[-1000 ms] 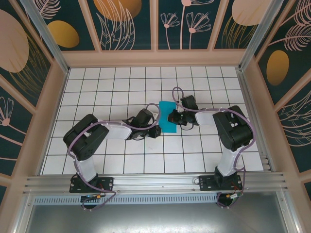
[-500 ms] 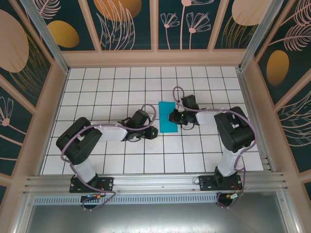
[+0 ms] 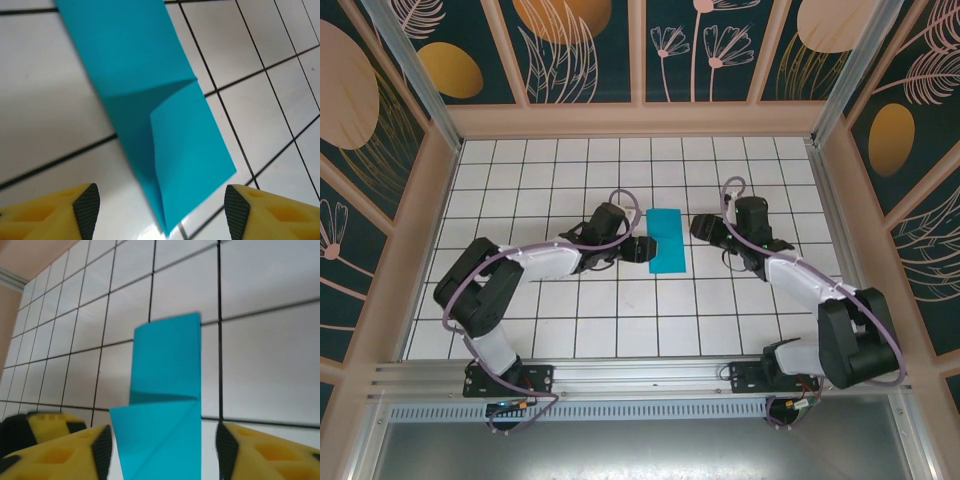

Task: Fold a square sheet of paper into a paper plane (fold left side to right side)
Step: Turn over the paper at the center of the table.

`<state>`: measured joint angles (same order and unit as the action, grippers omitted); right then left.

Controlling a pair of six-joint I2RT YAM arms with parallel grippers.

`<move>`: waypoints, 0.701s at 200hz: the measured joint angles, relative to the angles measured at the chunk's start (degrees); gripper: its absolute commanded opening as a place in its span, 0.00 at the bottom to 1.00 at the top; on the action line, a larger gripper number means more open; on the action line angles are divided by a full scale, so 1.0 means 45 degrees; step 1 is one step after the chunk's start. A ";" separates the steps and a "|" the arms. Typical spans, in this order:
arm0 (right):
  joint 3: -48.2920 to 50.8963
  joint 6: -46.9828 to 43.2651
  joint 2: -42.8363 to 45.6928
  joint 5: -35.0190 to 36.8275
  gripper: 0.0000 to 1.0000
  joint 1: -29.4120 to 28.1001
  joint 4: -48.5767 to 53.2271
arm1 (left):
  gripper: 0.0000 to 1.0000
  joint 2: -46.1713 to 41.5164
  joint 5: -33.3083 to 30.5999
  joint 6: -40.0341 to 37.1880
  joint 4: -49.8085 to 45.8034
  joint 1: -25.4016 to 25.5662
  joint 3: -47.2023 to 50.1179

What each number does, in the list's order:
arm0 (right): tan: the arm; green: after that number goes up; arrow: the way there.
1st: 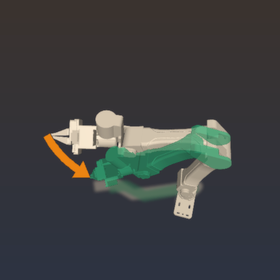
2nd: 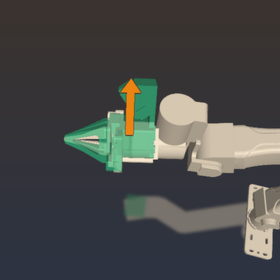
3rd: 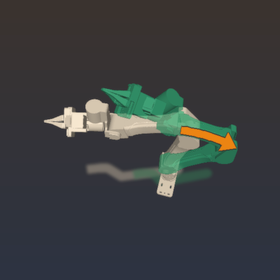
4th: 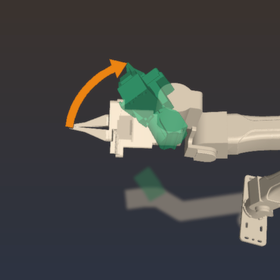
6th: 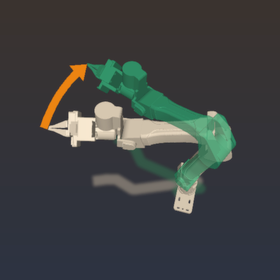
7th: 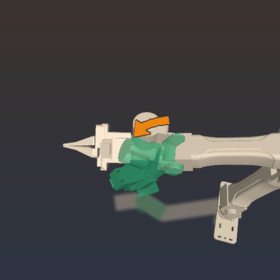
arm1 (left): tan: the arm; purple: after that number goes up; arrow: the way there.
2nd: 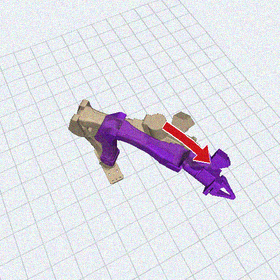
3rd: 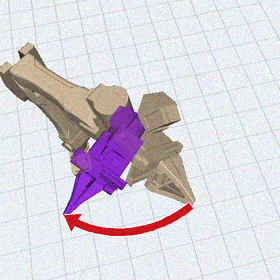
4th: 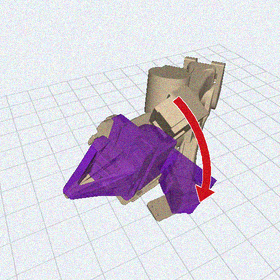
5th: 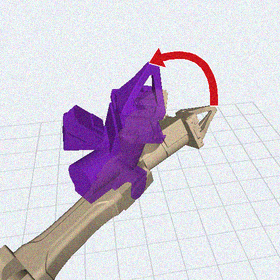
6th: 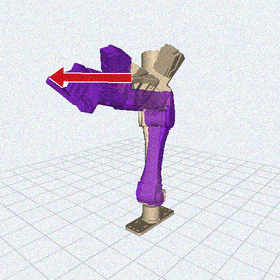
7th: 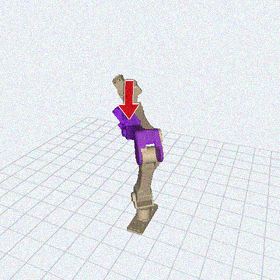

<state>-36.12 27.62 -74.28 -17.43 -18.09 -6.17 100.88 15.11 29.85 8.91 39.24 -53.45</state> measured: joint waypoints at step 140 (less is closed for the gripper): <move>0.1341 0.0831 0.0219 -0.1831 0.91 -0.0005 -0.1579 | 0.04 0.1914 -0.0670 -0.0277 0.0369 -0.0058 -0.1219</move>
<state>-30.09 31.35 -73.30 -25.67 -18.11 -13.28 109.49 12.10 28.60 10.57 38.98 -58.94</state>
